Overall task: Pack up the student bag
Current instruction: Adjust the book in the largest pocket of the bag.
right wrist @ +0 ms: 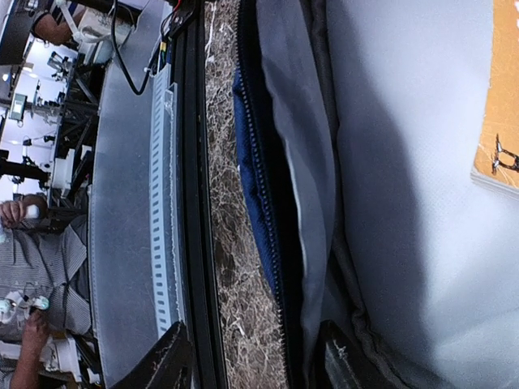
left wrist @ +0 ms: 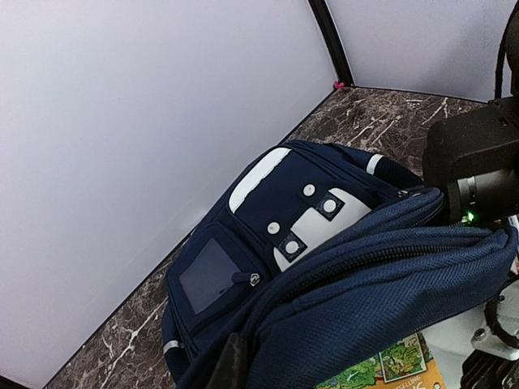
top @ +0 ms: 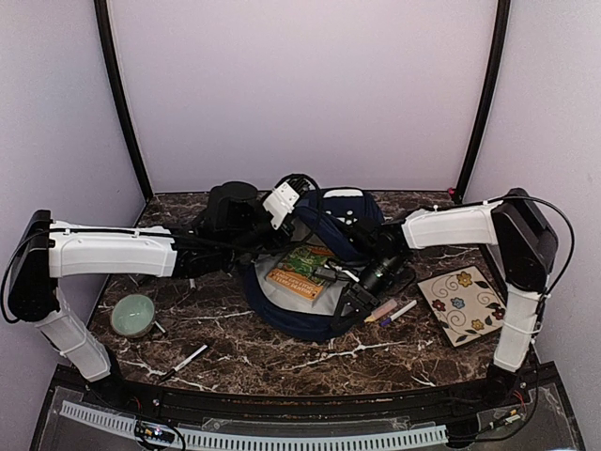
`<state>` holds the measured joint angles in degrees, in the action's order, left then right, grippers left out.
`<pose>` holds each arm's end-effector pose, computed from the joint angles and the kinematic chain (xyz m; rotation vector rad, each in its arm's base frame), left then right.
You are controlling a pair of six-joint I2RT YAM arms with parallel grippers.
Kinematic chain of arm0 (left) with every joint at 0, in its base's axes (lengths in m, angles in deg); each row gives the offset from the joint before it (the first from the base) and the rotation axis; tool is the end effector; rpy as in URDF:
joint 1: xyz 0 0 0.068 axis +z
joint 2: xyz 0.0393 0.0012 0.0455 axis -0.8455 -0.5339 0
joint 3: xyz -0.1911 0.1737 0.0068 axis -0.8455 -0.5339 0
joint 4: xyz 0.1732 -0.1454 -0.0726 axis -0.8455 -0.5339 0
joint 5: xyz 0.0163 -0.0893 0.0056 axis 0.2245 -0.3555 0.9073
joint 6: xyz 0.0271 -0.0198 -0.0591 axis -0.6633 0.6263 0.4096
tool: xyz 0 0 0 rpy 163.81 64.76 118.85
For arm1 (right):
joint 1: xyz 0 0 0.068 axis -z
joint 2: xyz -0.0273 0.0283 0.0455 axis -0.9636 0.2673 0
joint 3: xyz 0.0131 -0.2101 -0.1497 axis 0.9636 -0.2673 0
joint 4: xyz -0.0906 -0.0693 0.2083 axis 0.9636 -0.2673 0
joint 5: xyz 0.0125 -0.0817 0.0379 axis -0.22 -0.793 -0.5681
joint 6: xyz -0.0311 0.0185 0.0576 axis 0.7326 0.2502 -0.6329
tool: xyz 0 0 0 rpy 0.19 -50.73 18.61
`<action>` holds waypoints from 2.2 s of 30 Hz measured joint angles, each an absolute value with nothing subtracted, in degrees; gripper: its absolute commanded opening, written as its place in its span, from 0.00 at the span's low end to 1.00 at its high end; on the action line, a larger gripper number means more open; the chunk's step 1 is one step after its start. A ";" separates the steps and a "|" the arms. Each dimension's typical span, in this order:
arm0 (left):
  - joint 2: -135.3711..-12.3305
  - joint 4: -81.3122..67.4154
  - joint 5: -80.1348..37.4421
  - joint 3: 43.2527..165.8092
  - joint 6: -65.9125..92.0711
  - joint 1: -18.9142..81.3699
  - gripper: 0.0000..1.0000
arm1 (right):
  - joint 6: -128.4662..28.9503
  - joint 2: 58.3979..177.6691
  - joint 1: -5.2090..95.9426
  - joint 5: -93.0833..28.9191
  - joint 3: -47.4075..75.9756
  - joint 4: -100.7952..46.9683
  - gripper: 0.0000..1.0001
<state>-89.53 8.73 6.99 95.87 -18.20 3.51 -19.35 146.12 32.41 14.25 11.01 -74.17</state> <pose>0.2317 -0.2895 0.2928 0.8264 1.5235 -0.1386 0.2101 0.2493 0.1597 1.5413 -2.2677 -1.3983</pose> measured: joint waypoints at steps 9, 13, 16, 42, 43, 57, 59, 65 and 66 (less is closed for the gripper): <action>-89.56 7.77 10.73 97.00 -18.84 3.45 0.00 | -15.22 137.51 32.95 9.58 16.06 -82.94 0.69; -89.75 7.46 10.71 98.10 -18.55 3.47 0.00 | -15.70 130.90 34.11 8.00 17.21 -82.87 0.99; -90.30 6.83 9.42 98.58 -16.54 3.69 0.00 | -16.31 128.24 34.53 7.43 16.56 -79.81 1.00; -90.91 4.07 -1.56 98.99 -5.51 7.18 0.00 | -14.39 134.86 20.12 -30.10 6.07 -49.17 0.53; -90.91 4.07 -1.77 98.99 -5.35 7.23 0.00 | -14.41 135.76 20.06 -30.69 6.11 -48.56 0.53; -90.89 4.05 -3.17 98.97 -4.67 7.38 0.00 | -13.84 143.52 19.40 -41.92 7.64 -41.91 0.49; -90.87 4.05 -3.24 98.97 -4.67 7.47 0.00 | -13.40 143.52 19.34 -44.30 7.09 -40.73 0.47; -90.78 4.07 -3.74 98.97 -4.67 7.60 0.00 | -10.10 141.92 20.52 -51.41 1.94 -34.26 0.46; -90.78 4.07 -3.89 98.97 -4.67 7.62 0.00 | -9.51 141.75 20.93 -52.21 1.63 -33.72 0.46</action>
